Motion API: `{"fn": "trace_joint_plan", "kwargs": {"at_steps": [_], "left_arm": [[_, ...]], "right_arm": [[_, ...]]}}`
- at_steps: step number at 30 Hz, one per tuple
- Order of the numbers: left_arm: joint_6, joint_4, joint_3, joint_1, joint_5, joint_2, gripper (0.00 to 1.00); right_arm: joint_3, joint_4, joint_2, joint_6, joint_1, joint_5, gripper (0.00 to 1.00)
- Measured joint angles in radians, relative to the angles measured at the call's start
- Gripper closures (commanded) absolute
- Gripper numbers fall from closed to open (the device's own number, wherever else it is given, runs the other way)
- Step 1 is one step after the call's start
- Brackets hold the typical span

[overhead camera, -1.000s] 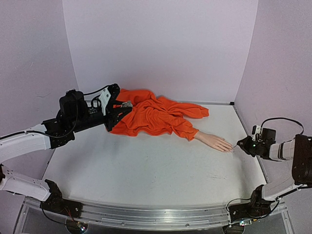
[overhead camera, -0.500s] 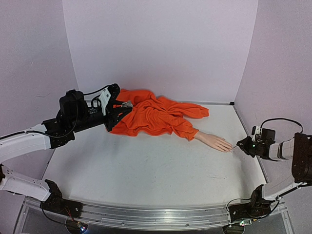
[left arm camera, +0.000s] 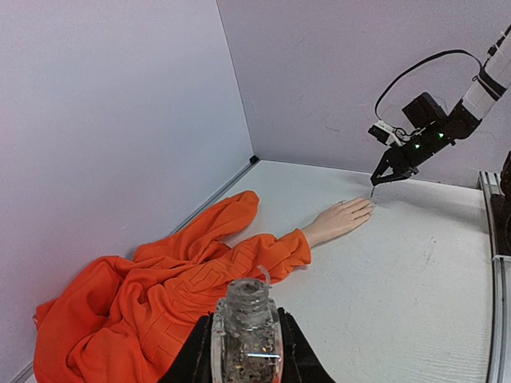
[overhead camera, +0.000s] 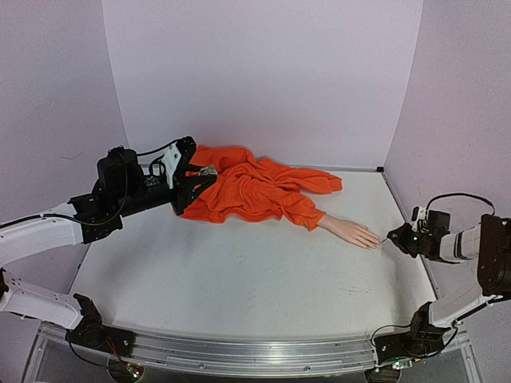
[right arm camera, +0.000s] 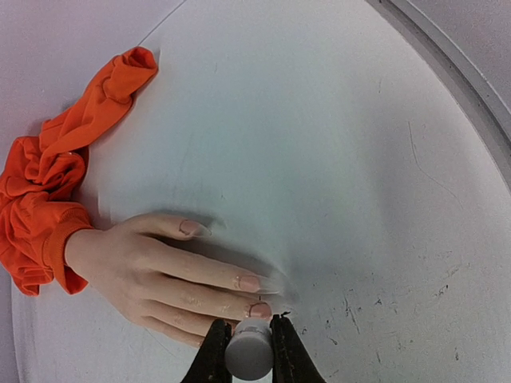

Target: Paint the nails

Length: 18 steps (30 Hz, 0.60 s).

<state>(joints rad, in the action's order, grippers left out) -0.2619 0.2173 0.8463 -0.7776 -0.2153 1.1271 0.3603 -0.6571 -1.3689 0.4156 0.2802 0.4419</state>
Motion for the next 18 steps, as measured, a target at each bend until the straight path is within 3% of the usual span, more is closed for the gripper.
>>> {"fn": "trace_joint_plan", "kwargs": {"at_steps": [18], "left_arm": [[0.001, 0.000, 0.000, 0.000, -0.001, 0.000, 1.00]], "right_arm": [[0.002, -0.018, -0.003, 0.001, 0.000, 0.002, 1.00]]}}
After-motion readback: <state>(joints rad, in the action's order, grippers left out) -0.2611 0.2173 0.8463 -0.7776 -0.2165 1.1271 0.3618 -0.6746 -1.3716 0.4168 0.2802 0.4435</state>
